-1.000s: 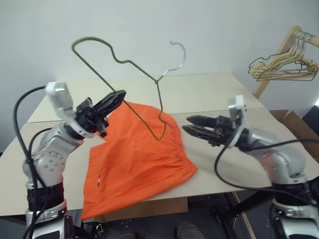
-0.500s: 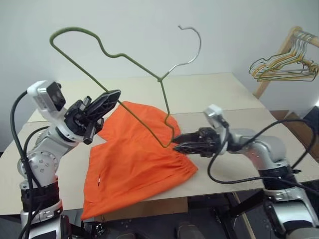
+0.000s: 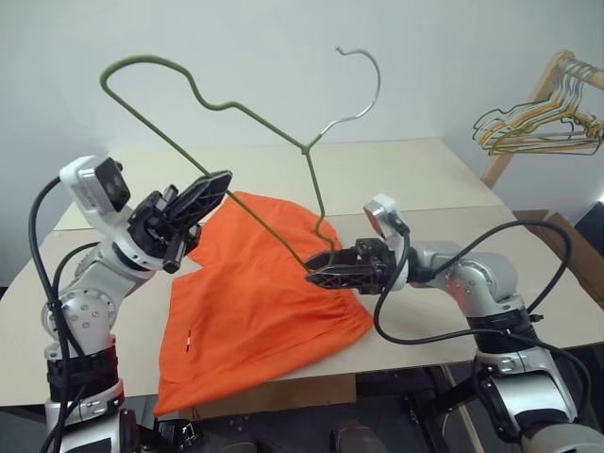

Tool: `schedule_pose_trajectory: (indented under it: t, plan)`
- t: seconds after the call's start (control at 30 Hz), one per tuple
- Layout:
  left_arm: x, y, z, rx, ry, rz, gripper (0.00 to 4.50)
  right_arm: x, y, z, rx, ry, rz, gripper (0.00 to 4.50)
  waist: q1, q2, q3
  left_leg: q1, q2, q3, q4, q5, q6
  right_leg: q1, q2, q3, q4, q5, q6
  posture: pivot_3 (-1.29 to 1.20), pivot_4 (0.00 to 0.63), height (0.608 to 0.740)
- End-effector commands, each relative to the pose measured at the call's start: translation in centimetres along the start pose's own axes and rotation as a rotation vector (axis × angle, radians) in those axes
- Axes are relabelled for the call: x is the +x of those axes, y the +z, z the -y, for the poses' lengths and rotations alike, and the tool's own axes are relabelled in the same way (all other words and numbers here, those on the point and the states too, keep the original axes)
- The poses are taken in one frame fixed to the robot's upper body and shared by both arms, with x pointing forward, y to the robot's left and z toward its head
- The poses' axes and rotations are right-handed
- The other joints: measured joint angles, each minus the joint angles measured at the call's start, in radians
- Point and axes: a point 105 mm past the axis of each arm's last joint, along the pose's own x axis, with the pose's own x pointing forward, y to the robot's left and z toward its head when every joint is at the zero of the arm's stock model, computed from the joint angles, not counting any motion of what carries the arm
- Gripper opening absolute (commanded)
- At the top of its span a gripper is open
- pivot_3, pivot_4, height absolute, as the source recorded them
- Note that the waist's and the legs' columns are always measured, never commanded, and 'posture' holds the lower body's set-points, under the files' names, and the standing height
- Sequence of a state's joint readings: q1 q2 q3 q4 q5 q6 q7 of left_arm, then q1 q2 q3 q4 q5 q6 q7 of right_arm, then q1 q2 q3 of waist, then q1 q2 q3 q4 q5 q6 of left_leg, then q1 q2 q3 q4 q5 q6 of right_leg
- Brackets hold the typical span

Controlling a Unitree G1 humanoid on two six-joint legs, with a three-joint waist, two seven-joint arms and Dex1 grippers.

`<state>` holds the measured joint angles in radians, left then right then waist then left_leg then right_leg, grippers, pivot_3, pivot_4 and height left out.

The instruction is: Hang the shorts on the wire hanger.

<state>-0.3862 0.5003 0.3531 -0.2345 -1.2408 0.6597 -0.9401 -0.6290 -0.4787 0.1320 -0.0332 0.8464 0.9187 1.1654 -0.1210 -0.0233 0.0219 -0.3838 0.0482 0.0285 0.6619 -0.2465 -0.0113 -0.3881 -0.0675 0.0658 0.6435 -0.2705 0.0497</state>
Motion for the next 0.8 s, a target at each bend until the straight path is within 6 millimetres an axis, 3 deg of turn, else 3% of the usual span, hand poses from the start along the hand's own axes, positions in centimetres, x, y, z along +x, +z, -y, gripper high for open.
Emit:
schedule_pose_trajectory:
  t: [0.03,0.27,0.33,0.5,0.6,0.7,0.8]
  plan:
    - [0.5,0.4,0.2,0.029,-0.005,0.006,0.0,0.2,1.7,-0.9,-0.055,0.033,0.029,2.32,0.0,0.0,0.0,0.0,0.0,0.0,0.0,0.0,0.0,0.0,0.0,0.0,0.0,0.0,0.0,-0.08,0.0,0.74]
    - [0.2,0.4,-0.2,0.039,0.018,0.021,0.0,0.3,1.8,-0.9,-0.04,0.039,0.051,0.01,0.001,0.0,0.0,0.0,0.0,0.0,0.0,0.0,0.0,0.0,0.0,0.0,0.0,0.0,0.0,-0.07,0.0,0.74]
    - [0.2,0.2,-0.4,0.031,0.031,0.021,0.0,0.4,1.8,-0.9,-0.042,0.039,0.054,0.01,0.001,0.0,0.0,0.0,0.0,0.0,0.0,0.0,0.0,0.0,0.0,0.0,0.0,0.0,0.0,-0.08,0.0,0.74]
    - [-0.1,-1.9,-0.9,0.044,0.064,-0.092,1.37,0.4,2.0,-1.1,-0.048,0.045,0.076,0.0,0.001,0.0,0.0,0.0,0.0,0.0,0.0,0.0,0.0,0.0,0.0,0.0,0.0,0.0,0.0,-0.08,0.0,0.74]
    - [-1.4,-4.8,-1.9,0.049,0.148,-0.266,2.33,-0.1,2.9,-1.2,-0.036,0.033,0.137,0.0,0.0,0.0,0.0,0.0,0.0,0.0,0.0,0.0,0.0,0.0,0.0,0.0,0.0,0.0,0.0,-0.08,0.0,0.74]
    - [-3.8,-8.3,-2.6,0.09,0.21,-0.497,3.35,-1.6,3.5,-0.5,-0.002,-0.038,0.198,0.0,-0.001,0.0,0.0,0.0,0.0,0.0,0.0,0.0,0.0,0.0,0.0,0.0,0.0,0.0,0.0,-0.08,0.0,0.74]
    - [-5.0,-9.9,-2.4,0.156,0.189,-0.646,4.27,-4.0,3.1,0.4,0.069,-0.152,0.22,0.0,0.007,0.0,0.0,0.0,0.0,0.0,0.0,0.0,0.0,0.0,0.0,0.0,0.0,0.0,0.0,-0.07,0.0,0.74]
